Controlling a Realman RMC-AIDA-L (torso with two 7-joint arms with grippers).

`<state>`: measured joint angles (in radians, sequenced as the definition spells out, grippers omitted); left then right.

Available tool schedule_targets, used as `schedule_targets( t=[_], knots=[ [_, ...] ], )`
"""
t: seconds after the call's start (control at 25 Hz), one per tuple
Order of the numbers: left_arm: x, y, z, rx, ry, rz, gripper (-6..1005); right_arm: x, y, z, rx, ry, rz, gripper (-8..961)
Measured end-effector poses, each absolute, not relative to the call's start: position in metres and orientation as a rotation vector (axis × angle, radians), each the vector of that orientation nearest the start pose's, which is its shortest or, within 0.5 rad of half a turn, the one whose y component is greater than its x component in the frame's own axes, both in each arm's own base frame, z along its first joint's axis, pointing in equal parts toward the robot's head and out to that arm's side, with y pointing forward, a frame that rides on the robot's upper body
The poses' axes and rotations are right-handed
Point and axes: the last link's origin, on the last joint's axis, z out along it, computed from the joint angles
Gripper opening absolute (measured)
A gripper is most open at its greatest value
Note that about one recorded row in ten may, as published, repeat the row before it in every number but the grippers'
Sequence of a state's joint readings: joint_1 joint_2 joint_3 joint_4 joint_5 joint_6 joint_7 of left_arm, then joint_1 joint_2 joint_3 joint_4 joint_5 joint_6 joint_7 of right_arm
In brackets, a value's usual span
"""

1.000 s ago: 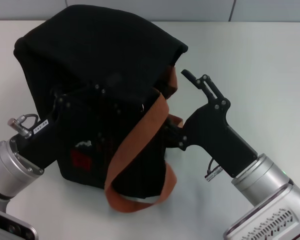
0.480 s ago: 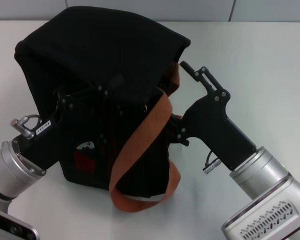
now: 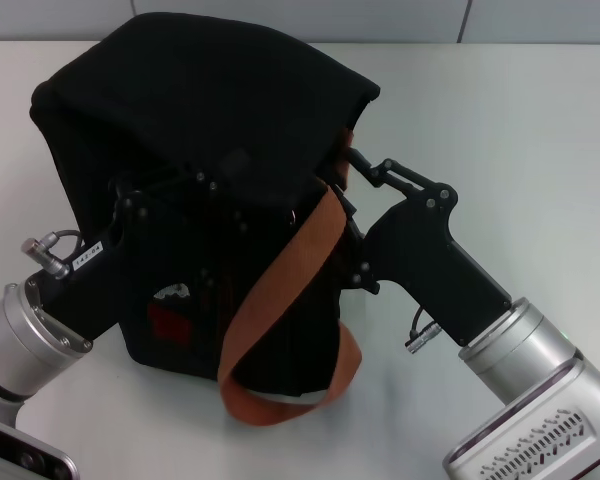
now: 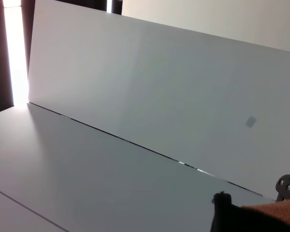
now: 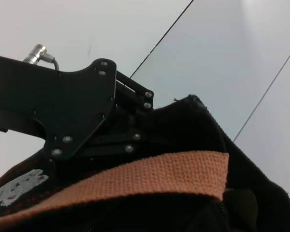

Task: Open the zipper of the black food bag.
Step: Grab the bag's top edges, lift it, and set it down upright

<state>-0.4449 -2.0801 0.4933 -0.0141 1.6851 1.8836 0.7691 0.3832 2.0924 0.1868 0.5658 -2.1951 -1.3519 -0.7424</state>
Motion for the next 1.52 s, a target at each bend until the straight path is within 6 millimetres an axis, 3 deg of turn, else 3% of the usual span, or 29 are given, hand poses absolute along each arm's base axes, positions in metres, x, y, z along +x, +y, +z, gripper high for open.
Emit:
schedule_targets(
  t=[0.24,0.64,0.92,1.52],
  knots=[
    [-0.250,0.242,-0.035,-1.672,1.006,-0.667,155,0.197,0.241,-0.118,-1.923,-0.411,0.708,271],
    [-0.250,0.242,-0.034,-1.670,1.003,-0.664,156,0.196,0.242,-0.119,-1.919,-0.445,0.683,22],
    [-0.250,0.242,-0.035,-1.669,0.992,-0.664,156,0.200,0.241,-0.124,-1.952,-0.433,0.651,7],
    [-0.249,0.246,-0.035,-1.672,0.971,-0.658,156,0.243,0.209,-0.133,-2.051,-0.375,0.505,-2]
  ],
)
